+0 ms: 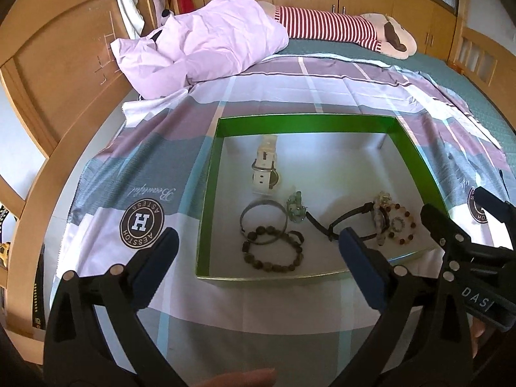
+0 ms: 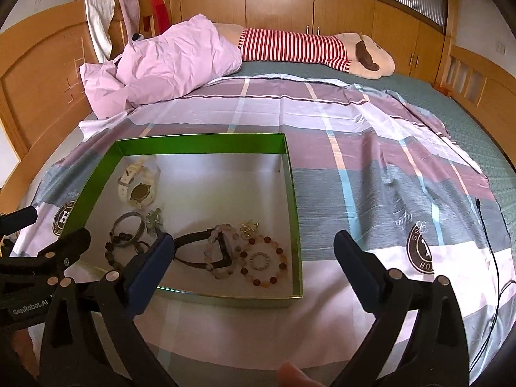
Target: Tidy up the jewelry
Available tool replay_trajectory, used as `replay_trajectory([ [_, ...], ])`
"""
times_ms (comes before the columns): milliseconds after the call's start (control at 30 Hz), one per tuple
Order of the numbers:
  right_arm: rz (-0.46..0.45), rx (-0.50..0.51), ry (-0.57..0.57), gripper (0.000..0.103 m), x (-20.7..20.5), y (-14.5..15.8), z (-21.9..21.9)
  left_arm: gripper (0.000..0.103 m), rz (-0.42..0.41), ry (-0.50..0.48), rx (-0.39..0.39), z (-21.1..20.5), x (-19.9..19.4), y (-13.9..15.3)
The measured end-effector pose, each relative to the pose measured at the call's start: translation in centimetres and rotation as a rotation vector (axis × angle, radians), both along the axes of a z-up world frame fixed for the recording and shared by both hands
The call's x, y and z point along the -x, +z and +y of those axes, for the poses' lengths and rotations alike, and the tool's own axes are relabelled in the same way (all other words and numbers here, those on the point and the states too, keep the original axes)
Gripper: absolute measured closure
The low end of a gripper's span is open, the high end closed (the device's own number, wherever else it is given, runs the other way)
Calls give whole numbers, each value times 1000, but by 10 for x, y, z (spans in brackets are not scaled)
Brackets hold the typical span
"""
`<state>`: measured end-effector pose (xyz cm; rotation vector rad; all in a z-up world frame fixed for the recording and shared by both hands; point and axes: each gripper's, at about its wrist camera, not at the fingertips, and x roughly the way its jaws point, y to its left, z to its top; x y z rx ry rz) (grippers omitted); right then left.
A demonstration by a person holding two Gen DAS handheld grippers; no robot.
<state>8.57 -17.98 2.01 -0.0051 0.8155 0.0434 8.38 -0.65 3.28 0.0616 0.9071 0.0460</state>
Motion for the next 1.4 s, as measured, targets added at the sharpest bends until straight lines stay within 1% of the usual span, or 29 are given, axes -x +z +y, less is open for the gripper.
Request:
replay_trajectory([
  [967,-1,18,-12,6,0,0,-4,4,7,-2,-5,-3,0,-2],
  [1400,3,28,-16,6,0,-1,-3,4,9,-25,-12,-4,0,-4],
])
